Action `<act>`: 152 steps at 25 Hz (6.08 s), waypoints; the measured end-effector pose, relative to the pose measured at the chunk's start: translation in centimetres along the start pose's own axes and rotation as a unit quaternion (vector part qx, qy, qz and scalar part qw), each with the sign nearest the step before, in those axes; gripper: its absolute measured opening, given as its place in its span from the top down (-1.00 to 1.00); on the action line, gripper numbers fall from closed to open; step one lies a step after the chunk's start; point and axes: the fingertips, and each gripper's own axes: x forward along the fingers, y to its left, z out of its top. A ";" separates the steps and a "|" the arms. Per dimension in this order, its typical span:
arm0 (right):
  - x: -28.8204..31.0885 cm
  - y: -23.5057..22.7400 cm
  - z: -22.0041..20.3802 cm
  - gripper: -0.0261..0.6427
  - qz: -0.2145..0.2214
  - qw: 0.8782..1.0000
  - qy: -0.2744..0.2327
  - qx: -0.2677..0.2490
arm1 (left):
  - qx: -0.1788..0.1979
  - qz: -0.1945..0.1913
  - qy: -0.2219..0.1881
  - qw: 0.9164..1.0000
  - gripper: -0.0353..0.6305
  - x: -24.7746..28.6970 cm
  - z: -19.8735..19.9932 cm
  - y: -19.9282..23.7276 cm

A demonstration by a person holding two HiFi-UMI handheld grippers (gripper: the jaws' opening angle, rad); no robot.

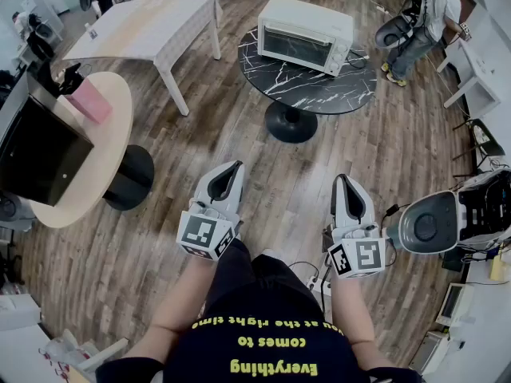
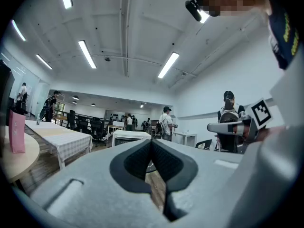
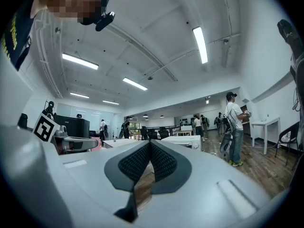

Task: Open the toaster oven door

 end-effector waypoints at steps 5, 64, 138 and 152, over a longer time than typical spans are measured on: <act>-0.8 -0.5 0.4 0.89 -0.002 1.000 -0.002 -0.008 | 0.011 -0.001 0.002 1.000 0.90 0.2 0.3 -1.0; 33.4 -15.2 -1.4 0.89 -0.007 0.999 0.011 0.036 | -0.007 -0.051 0.001 0.999 0.90 35.3 1.0 16.0; 54.7 -29.2 -16.2 0.11 0.100 0.958 0.264 -0.048 | -0.068 -0.002 0.156 0.985 -0.04 60.9 -8.7 25.5; 55.1 -27.8 -18.6 0.04 0.150 0.916 0.348 -0.135 | -0.056 0.013 0.182 0.982 -0.09 61.5 -9.5 27.4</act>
